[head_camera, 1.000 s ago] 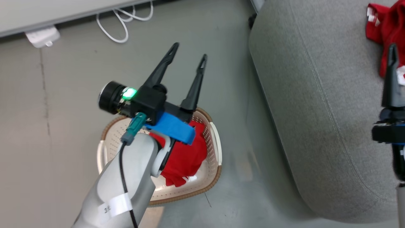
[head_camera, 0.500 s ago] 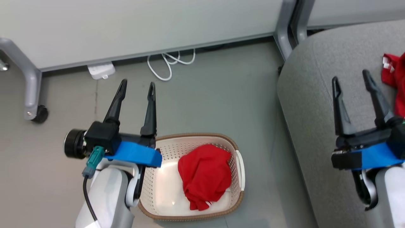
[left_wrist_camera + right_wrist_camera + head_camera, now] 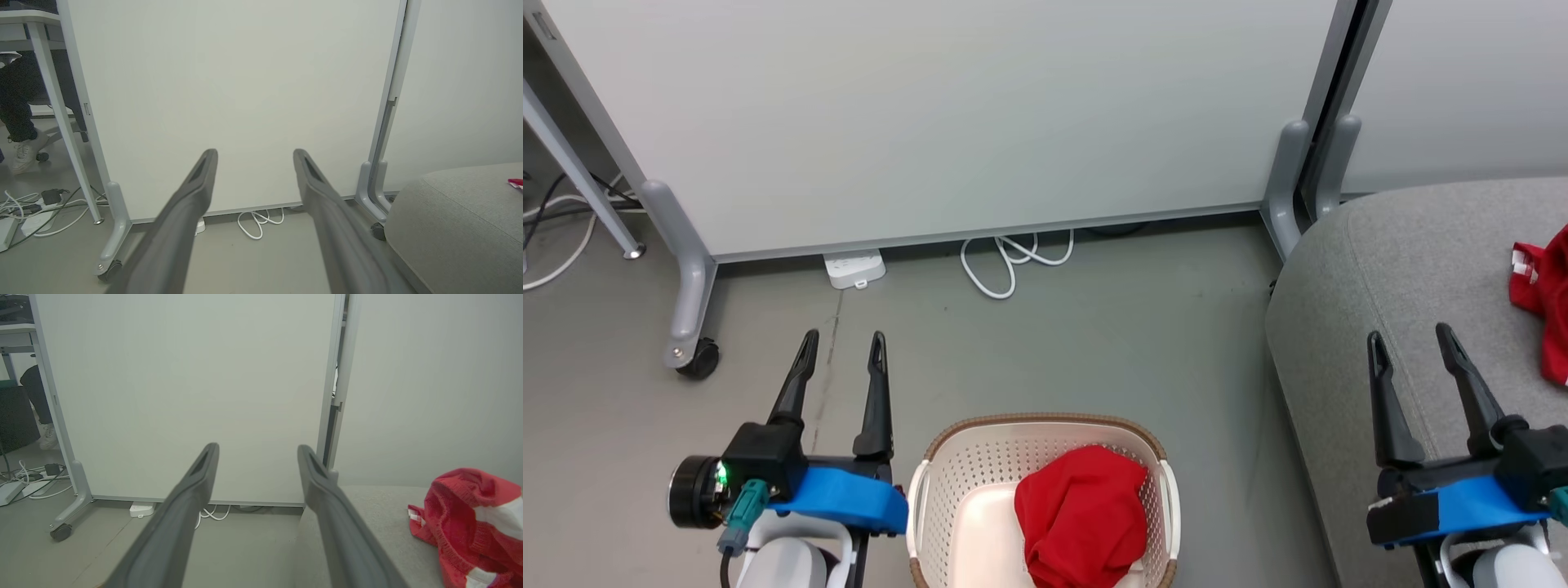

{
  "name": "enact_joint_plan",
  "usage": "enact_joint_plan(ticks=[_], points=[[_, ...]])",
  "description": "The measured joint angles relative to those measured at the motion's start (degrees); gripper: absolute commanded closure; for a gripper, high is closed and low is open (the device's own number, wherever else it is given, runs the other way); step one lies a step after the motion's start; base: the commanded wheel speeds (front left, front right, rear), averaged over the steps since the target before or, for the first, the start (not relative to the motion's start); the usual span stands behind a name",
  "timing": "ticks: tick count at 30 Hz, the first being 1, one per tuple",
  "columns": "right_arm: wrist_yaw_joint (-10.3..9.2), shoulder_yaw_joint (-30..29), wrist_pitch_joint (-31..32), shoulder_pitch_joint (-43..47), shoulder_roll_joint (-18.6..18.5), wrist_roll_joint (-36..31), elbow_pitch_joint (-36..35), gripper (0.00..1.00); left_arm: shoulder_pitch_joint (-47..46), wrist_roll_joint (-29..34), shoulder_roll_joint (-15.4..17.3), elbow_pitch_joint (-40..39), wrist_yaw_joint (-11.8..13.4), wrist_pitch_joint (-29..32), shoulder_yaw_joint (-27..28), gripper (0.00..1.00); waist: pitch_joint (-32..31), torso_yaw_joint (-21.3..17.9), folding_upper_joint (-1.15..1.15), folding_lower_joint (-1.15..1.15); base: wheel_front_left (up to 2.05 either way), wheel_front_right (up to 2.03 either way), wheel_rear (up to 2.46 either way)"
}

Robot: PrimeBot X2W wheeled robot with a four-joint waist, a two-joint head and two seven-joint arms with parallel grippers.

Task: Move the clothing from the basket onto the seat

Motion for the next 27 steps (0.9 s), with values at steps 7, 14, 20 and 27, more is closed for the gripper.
enact_joint_plan(ticks=[7, 14, 20, 27], points=[[0.0, -1.1, 0.0, 2.4, 1.2, 0.3, 0.8, 0.0, 2.7, 0.2, 0.0, 0.5, -0.9, 0.0, 0.8, 0.0, -1.4, -0.3, 0.0, 0.01, 0.0, 0.0, 0.0], [0.0, -1.7, 0.0, 4.1, 1.9, 0.5, 1.9, 0.0, 4.5, 0.0, -0.1, 1.3, -1.2, 0.0, 0.7, 0.0, -2.3, -0.6, 0.0, 0.01, 0.0, 0.0, 0.0], [0.0, -1.7, 0.0, 4.7, 2.5, 0.4, 2.4, 0.0, 4.7, -0.3, -0.1, 1.5, -1.3, 0.0, 0.7, 0.0, -2.5, -0.8, 0.0, 0.01, 0.0, 0.0, 0.0], [0.0, -1.6, 0.0, 4.8, 2.8, 0.5, 2.8, 0.0, 4.7, -0.4, -0.1, 1.7, -1.3, 0.0, 0.5, 0.0, -2.5, -0.8, 0.0, 0.01, 0.0, 0.0, 0.0]])
